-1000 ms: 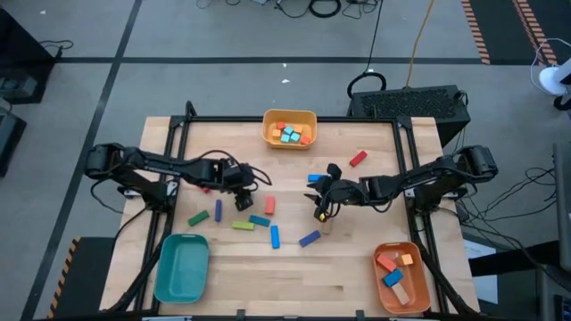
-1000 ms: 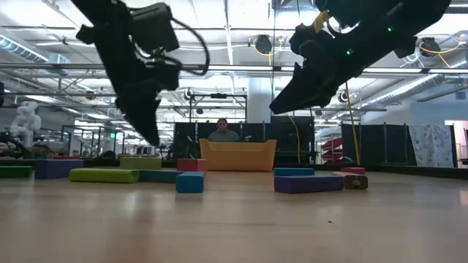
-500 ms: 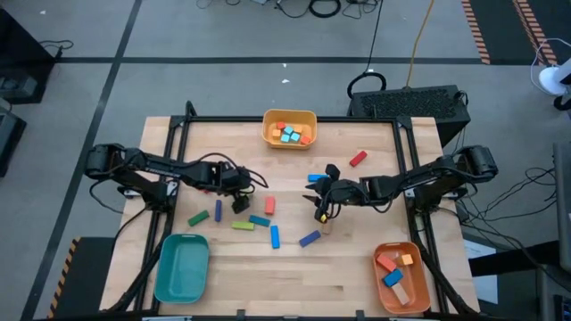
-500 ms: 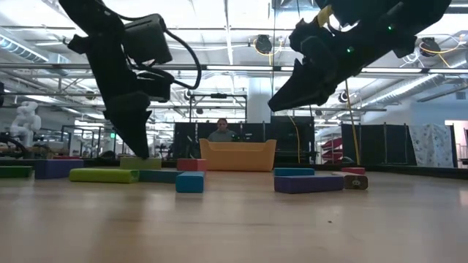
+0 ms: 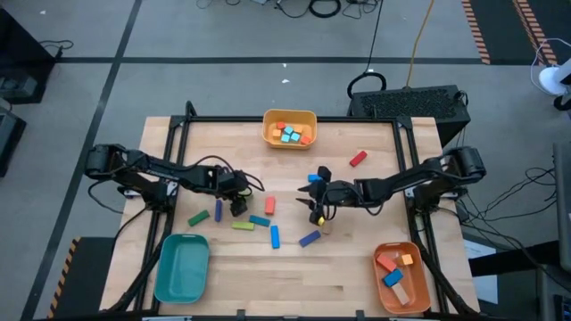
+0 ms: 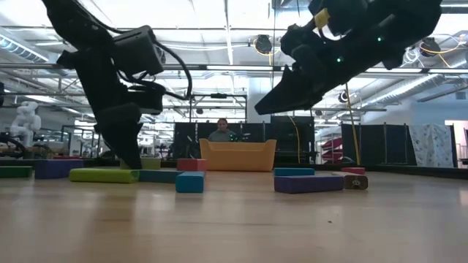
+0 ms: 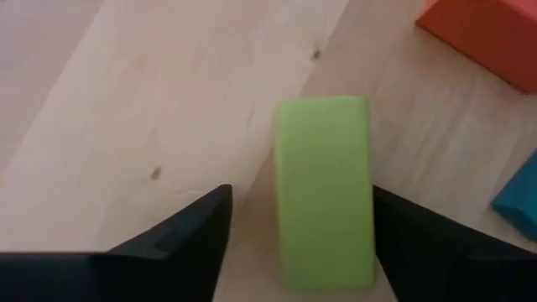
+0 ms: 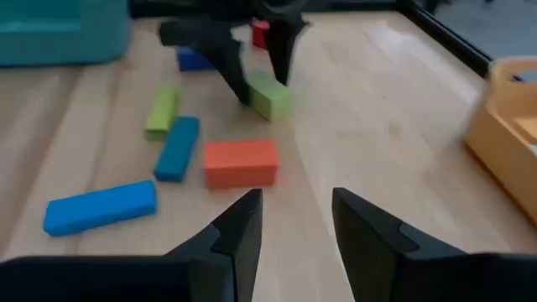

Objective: Sort blocks by size
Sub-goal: Put the big green rectangle block into the orange bin

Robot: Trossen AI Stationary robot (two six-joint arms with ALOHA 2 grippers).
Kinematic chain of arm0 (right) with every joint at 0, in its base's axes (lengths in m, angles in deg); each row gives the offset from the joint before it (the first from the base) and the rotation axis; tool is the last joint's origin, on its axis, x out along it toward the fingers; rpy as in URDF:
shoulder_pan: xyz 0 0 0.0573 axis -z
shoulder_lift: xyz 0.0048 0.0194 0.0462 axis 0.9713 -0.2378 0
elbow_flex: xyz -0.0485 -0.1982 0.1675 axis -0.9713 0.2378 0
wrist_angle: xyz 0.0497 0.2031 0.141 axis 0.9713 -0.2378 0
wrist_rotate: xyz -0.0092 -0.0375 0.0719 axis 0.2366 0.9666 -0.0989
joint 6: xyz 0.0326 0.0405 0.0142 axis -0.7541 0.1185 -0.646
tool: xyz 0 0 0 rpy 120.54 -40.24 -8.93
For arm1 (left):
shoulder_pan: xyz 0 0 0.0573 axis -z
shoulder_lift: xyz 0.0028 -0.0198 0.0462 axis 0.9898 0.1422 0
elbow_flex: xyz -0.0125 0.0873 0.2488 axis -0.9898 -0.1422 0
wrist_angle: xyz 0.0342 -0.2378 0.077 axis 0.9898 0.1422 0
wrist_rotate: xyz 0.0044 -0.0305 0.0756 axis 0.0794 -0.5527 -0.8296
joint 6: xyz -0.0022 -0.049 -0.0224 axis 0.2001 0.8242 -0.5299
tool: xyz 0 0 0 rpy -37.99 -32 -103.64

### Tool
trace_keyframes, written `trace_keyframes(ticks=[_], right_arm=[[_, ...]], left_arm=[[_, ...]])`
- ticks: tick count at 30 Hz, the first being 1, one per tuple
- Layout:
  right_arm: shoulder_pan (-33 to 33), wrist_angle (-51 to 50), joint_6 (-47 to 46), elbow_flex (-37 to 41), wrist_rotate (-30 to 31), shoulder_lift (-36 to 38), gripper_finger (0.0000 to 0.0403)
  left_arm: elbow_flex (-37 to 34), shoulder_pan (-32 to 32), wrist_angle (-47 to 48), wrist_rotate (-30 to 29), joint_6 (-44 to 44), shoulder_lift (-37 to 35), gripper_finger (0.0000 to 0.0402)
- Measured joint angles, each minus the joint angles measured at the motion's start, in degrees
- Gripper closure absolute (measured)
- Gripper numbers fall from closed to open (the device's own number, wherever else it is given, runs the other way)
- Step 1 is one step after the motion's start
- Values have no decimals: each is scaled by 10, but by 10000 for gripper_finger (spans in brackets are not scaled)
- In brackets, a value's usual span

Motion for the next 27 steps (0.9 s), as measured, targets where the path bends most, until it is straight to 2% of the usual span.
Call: trace_keyframes(ticks=[5, 10, 20, 27], right_arm=[[0, 73, 31, 0, 0, -42, 273], [0, 118, 61, -1, 0, -81, 273], [8, 121, 67, -49, -59, -140, 273], [8, 122, 87, -72, -85, -148, 265]], left_arm=[[-3, 0, -18, 5, -4, 0, 202], [-3, 1, -47, 5, -47, 0, 266], [10, 32, -118, 5, -152, 0, 265], [21, 72, -174, 5, -222, 0, 265]])
